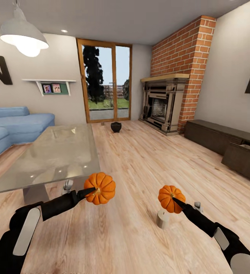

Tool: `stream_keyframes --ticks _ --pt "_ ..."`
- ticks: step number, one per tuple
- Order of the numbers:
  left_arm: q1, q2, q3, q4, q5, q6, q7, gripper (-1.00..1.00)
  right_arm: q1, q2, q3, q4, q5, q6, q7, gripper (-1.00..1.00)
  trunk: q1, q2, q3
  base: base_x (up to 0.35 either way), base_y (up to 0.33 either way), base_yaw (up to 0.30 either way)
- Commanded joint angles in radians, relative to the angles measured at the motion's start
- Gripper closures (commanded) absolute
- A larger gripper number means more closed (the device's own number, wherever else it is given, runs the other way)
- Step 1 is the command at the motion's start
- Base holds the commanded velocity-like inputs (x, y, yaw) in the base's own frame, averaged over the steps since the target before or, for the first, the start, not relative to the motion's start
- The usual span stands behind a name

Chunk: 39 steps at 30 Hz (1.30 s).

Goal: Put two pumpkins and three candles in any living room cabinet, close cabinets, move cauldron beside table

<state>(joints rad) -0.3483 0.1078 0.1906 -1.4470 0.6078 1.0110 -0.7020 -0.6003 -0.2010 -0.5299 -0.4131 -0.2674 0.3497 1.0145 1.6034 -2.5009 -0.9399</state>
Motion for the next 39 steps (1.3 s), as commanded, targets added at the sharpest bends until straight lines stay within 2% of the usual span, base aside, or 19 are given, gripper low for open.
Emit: stream_keyframes --ticks 1,13,25,27,31,39 --pt "0.000 0.000 0.001 -0.002 -0.002 0.005 -0.005 1.00 -0.001 0.000 -0.004 0.000 -0.006 0.010 0.003 1.00 -0.001 0.000 0.000 -0.279 0.000 -0.216" --pt "0.000 0.000 0.001 -0.009 -0.002 0.005 -0.001 1.00 -0.001 0.001 -0.004 0.000 -0.008 0.010 0.003 1.00 -0.001 0.000 0.002 -0.323 -0.014 -0.041" --pt "0.000 0.000 0.000 -0.010 -0.002 0.005 0.000 1.00 -0.001 -0.001 -0.005 0.000 -0.012 0.011 0.003 1.00 -0.001 0.000 0.007 -0.041 -0.230 -0.100" --pt "0.000 0.000 -0.004 -0.010 -0.002 0.005 0.000 1.00 -0.001 -0.001 -0.005 0.000 -0.012 0.011 0.003 1.00 -0.001 0.000 0.009 -0.002 -0.276 -0.219" --pt "0.000 0.000 -0.042 -0.010 -0.003 0.004 0.001 1.00 -0.001 -0.001 -0.005 0.000 -0.012 0.011 0.003 1.00 -0.001 0.000 0.013 -0.001 -0.279 -0.226" --pt "-0.001 0.000 -0.056 -0.008 -0.003 0.003 0.001 1.00 -0.001 -0.003 -0.005 0.002 -0.012 0.011 0.003 1.00 -0.001 0.000 0.022 0.000 -0.280 -0.229"
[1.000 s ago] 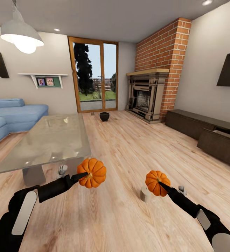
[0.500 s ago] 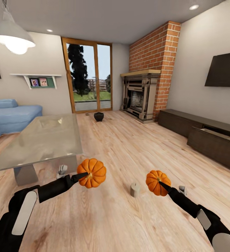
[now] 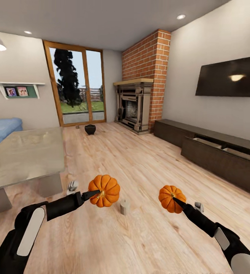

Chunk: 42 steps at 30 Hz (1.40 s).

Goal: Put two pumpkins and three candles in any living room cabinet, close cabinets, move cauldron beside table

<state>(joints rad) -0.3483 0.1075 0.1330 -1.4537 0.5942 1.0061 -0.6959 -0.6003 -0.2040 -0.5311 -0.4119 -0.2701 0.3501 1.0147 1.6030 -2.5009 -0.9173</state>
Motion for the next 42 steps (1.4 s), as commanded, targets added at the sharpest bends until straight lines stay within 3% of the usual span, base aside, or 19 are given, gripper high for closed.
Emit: stream_keyframes --ticks 1,13,28,33,42 --pt "-0.001 0.000 0.001 -0.001 0.010 0.008 -0.005 1.00 -0.001 0.000 -0.004 0.001 -0.009 0.010 0.002 1.00 0.000 0.000 0.000 0.000 -0.280 -0.230" --pt "-0.001 0.000 0.001 0.000 0.010 0.008 -0.009 1.00 -0.001 0.000 -0.004 0.001 -0.009 0.010 0.002 1.00 0.000 0.000 0.013 0.000 -0.247 -0.230" --pt "0.000 0.000 0.002 -0.003 0.012 0.008 -0.014 1.00 -0.001 -0.001 -0.004 0.001 -0.009 0.043 0.002 1.00 -0.001 0.000 0.032 0.000 -0.016 -0.229" --pt "0.000 0.000 0.001 -0.003 0.012 0.008 -0.008 1.00 -0.001 -0.001 -0.004 0.001 -0.009 0.044 0.002 1.00 -0.003 0.001 0.054 0.000 0.000 -0.184" --pt "-0.001 0.000 0.000 -0.001 0.012 0.008 -0.005 1.00 -0.001 0.000 -0.004 0.001 -0.010 0.044 0.001 1.00 -0.037 0.064 0.082 0.000 0.000 -0.036"
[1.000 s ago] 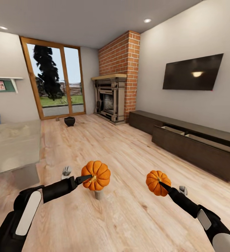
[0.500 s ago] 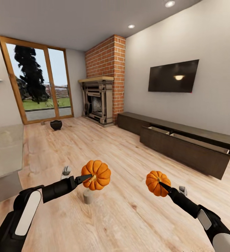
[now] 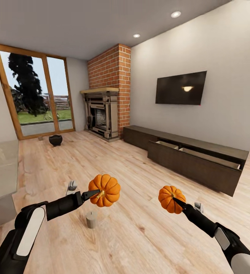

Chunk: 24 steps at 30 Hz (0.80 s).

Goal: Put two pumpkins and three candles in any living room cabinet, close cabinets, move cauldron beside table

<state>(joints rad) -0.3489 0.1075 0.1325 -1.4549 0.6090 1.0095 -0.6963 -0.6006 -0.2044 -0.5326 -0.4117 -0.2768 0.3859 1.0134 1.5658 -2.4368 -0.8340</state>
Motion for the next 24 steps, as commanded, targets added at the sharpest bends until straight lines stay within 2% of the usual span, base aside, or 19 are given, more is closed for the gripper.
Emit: stream_keyframes --ticks 1,24 --pt "-0.001 0.000 0.001 0.000 -0.004 0.004 -0.005 1.00 -0.001 0.000 -0.003 0.001 -0.003 0.008 0.001 1.00 -0.004 0.007 0.002 0.000 0.000 -0.004" --pt "-0.001 0.000 0.001 0.003 -0.005 0.004 -0.005 1.00 -0.001 0.000 -0.003 0.004 -0.002 0.008 -0.004 1.00 -0.092 0.168 0.074 0.000 0.000 0.000"
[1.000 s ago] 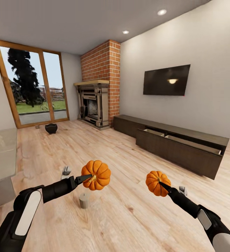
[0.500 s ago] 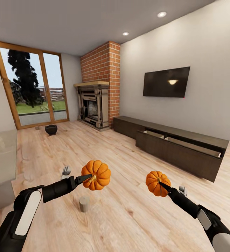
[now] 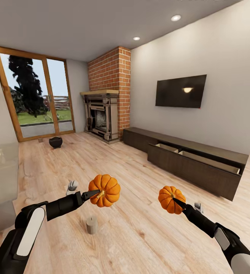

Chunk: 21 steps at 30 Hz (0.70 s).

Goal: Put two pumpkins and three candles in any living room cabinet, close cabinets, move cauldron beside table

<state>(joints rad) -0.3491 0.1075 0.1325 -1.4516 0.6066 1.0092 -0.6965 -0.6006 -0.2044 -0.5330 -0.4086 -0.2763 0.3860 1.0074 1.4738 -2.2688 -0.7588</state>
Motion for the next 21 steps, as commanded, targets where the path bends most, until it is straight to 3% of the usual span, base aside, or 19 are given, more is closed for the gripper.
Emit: stream_keyframes --ticks 1,21 --pt "-0.001 0.000 0.001 0.000 -0.002 0.005 -0.005 1.00 -0.001 0.000 -0.003 0.001 -0.003 0.008 0.002 1.00 -0.004 0.007 0.002 0.000 0.000 0.000" --pt "-0.001 0.000 0.001 0.001 -0.002 0.005 -0.005 1.00 -0.001 0.000 -0.004 0.001 -0.003 0.011 0.001 1.00 -0.081 0.147 0.066 0.000 0.000 -0.016"
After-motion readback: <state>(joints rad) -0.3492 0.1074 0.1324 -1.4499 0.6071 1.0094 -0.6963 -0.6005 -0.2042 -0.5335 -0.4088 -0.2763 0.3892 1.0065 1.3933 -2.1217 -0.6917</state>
